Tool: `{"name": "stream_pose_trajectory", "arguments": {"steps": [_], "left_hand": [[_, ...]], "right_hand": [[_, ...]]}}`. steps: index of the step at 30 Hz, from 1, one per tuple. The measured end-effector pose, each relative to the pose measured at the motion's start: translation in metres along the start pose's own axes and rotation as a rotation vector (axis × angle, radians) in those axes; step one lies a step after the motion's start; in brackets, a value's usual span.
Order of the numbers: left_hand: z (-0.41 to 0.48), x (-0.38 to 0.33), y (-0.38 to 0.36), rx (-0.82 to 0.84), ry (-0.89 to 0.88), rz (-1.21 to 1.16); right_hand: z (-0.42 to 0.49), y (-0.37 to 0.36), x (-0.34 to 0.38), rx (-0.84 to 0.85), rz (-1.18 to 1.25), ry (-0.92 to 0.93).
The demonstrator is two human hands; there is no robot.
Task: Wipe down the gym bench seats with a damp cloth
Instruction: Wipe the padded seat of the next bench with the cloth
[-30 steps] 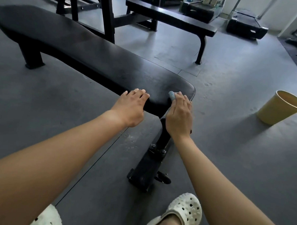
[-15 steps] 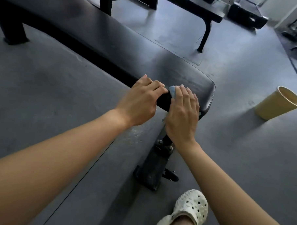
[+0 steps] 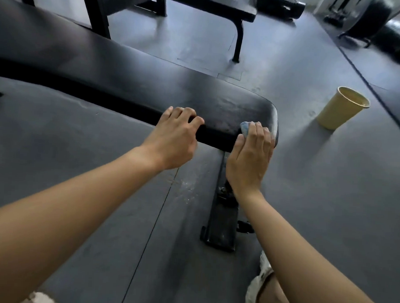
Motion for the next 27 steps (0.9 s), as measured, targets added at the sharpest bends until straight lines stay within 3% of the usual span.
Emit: {"name": "stream_pose_trajectory", "arguments": {"steps": [3,14,20,27], "left_hand": [[-0.008,0.019,0.01,0.037,-0.003,0.01],[-0.003,0.05,0.031,0.148,-0.104,0.143],[0.0,0.06,0.039,0.197,-0.212,0.18],[-0.009,0.07,0.031,0.198,-0.232,0.135]], "right_hand": [[0.001,-0.009,0.033,0.063,-0.058,-0.026],[0.004,-0.018,0.092,0.362,-0.033,0.272],[-0.004,-0.006,0.057,0.203,-0.024,0.312],[-0.005,-0.004,0.031,-0.061,-0.056,0.046]]}}
Point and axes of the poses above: each hand's wrist, its own z-axis towards the middle knuckle, its own y-axis out of the back of the hand, x = y × z, the point moved 1 cm from there along z, towards the middle knuckle, and after that the axes turned 3 degrees about x, right-handed, at the moved point
